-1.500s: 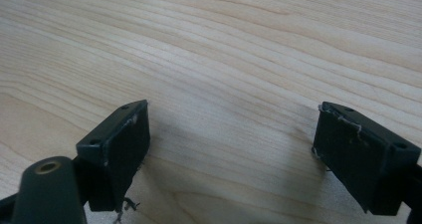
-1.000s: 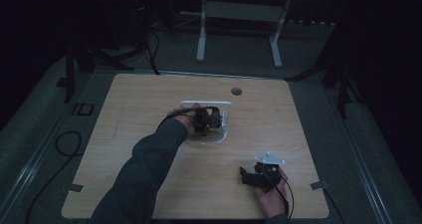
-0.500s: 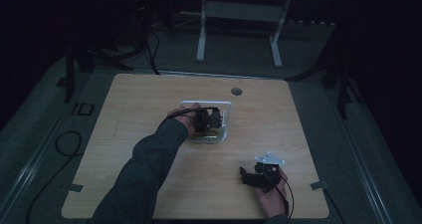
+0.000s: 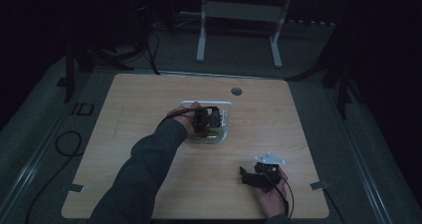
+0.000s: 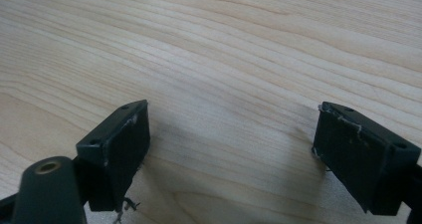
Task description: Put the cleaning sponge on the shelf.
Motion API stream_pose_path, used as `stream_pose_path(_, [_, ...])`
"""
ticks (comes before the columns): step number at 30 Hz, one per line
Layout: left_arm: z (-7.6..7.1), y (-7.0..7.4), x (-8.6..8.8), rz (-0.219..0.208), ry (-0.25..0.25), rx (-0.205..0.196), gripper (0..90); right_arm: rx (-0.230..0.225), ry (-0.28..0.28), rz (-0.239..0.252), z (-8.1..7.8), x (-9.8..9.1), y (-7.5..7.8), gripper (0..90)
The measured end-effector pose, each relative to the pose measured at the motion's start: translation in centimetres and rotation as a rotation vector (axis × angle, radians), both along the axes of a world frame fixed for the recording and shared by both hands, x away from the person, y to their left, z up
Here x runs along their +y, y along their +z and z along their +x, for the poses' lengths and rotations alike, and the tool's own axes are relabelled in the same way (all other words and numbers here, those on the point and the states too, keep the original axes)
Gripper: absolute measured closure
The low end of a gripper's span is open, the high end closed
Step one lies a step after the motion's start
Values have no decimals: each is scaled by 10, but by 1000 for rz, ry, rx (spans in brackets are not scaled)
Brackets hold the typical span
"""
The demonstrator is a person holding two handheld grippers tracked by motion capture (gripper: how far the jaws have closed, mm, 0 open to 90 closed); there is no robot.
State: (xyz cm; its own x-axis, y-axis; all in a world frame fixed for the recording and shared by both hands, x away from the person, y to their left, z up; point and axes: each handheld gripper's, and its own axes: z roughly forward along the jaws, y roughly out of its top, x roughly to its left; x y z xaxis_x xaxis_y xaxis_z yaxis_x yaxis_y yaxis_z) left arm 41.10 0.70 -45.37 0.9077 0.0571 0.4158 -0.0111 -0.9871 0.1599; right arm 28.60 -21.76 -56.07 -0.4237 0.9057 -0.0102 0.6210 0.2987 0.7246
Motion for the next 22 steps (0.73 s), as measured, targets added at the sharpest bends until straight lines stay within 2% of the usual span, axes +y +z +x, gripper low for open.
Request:
stream_pose_path(7, [-5, 13, 7, -56, 15, 30, 582, 1, 0, 1, 0, 0, 0, 143])
stream_pose_path(12, [-7, 19, 11, -75, 81, 76, 581, 0, 0, -1, 0, 0, 0, 143])
stream_pose_path(17, [-11, 28, 19, -126, 118, 99, 592, 0, 0, 0, 0, 0, 0, 143])
stream_pose_path(19, [-13, 32, 22, -150, 150, 109, 594, 1, 0, 0, 0, 0, 0, 143])
stream_pose_path(21, [-14, 34, 24, -154, 159, 108, 594, 1, 1, 0, 0, 0, 0, 143])
stream_pose_path(22, [-17, 38, 28, -173, 175, 106, 594, 1, 0, 0, 0, 0, 0, 143])
